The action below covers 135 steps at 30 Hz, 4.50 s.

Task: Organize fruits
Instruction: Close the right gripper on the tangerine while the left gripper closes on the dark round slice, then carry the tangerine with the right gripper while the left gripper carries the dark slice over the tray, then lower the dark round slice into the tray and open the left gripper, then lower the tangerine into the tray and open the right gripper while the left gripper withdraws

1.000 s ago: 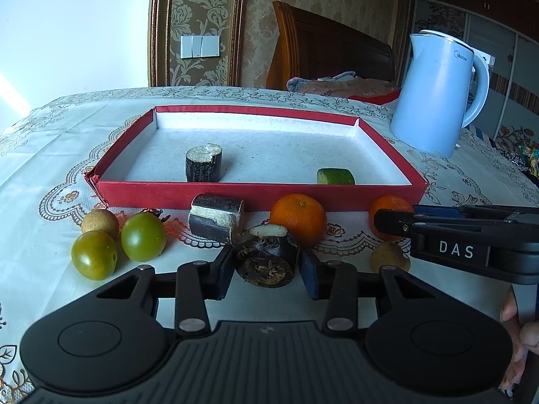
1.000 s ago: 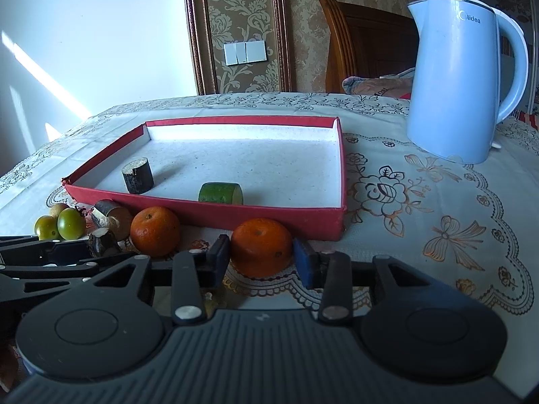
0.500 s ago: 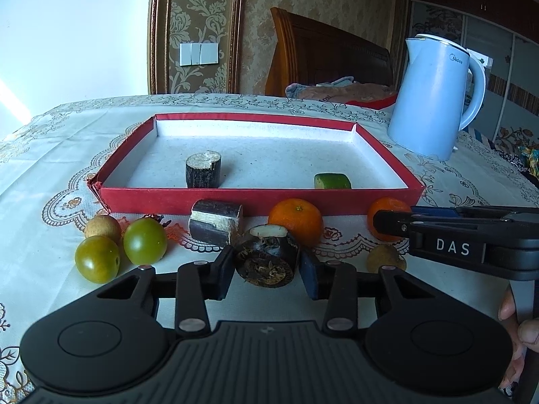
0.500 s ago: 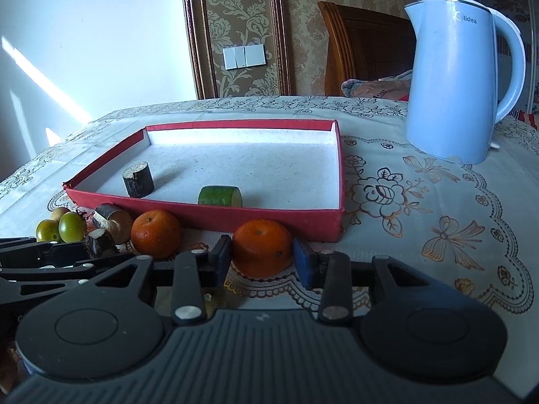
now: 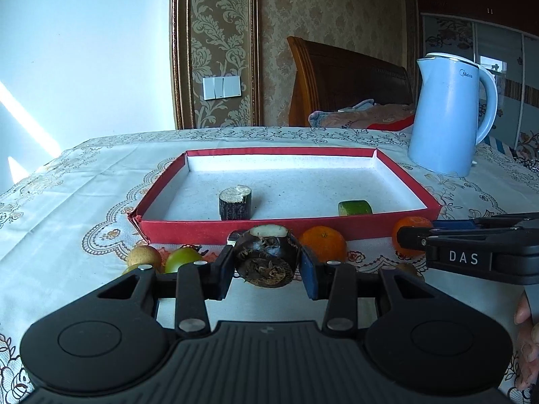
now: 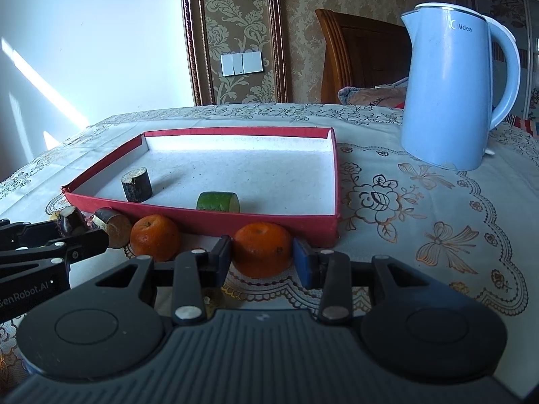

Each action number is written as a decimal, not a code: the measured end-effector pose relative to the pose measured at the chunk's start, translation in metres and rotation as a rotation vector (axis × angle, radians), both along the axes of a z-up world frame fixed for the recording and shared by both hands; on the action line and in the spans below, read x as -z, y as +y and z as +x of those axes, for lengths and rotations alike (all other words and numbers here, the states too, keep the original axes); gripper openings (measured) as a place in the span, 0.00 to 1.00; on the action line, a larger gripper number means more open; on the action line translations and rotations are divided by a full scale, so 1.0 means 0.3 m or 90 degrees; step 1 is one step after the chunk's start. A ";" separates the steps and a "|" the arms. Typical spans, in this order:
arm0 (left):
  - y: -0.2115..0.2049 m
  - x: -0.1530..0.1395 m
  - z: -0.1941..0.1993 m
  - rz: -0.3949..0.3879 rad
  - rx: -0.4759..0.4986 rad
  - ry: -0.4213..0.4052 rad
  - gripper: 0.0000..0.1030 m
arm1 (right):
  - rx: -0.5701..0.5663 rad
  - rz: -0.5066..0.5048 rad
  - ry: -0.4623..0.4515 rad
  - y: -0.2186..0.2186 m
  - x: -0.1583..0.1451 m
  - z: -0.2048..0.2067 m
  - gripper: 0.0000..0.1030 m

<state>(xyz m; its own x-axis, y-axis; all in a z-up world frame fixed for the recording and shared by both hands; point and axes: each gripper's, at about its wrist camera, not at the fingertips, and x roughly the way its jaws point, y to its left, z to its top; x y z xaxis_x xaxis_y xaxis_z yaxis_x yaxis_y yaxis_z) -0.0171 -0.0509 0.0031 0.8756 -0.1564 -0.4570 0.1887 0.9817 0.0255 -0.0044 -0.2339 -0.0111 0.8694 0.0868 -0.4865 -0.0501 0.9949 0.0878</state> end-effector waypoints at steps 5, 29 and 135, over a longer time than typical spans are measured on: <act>0.016 -0.013 0.008 -0.002 -0.013 -0.005 0.39 | 0.006 -0.004 -0.008 0.001 -0.005 -0.006 0.36; 0.063 -0.103 0.139 0.001 -0.069 -0.044 0.39 | -0.014 -0.006 -0.073 0.034 -0.107 -0.002 0.35; 0.406 -0.027 -0.033 -0.056 -0.101 -0.041 0.51 | -0.070 0.059 -0.011 -0.001 -0.013 -0.085 0.45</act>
<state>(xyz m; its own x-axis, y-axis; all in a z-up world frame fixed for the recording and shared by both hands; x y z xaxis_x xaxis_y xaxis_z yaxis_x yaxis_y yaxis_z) -0.0271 0.0710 0.0112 0.9194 -0.0503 -0.3902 0.0315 0.9980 -0.0544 -0.0299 -0.2343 -0.0073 0.8601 0.2263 -0.4572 -0.1610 0.9708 0.1776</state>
